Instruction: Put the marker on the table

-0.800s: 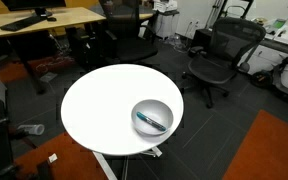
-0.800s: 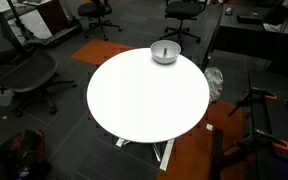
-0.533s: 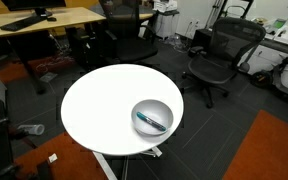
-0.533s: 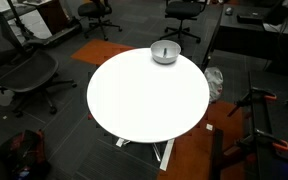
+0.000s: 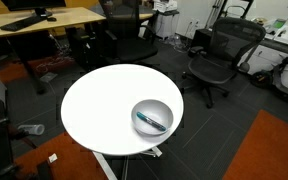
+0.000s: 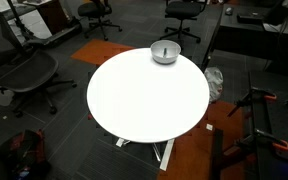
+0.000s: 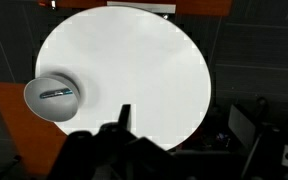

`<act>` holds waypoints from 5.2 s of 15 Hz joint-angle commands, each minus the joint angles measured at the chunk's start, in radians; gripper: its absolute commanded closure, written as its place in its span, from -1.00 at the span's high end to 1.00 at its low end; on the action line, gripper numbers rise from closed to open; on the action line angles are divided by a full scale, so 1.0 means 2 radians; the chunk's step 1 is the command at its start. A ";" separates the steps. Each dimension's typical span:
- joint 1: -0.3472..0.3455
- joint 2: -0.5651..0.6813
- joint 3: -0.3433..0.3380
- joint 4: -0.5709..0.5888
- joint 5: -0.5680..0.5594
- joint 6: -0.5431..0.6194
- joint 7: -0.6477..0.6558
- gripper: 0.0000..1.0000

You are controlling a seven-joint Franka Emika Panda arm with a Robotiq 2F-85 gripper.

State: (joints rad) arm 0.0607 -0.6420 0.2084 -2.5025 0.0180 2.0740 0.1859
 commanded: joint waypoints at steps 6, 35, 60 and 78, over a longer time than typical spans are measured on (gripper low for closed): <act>-0.023 0.053 -0.020 0.025 0.001 0.027 0.061 1.00; -0.109 0.366 -0.160 0.195 -0.008 0.158 0.335 1.00; -0.118 0.589 -0.208 0.327 0.093 0.193 0.318 1.00; -0.132 0.711 -0.207 0.432 0.098 0.160 0.314 1.00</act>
State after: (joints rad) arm -0.1981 0.7470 -0.2063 -1.6911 0.1901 2.4412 0.8308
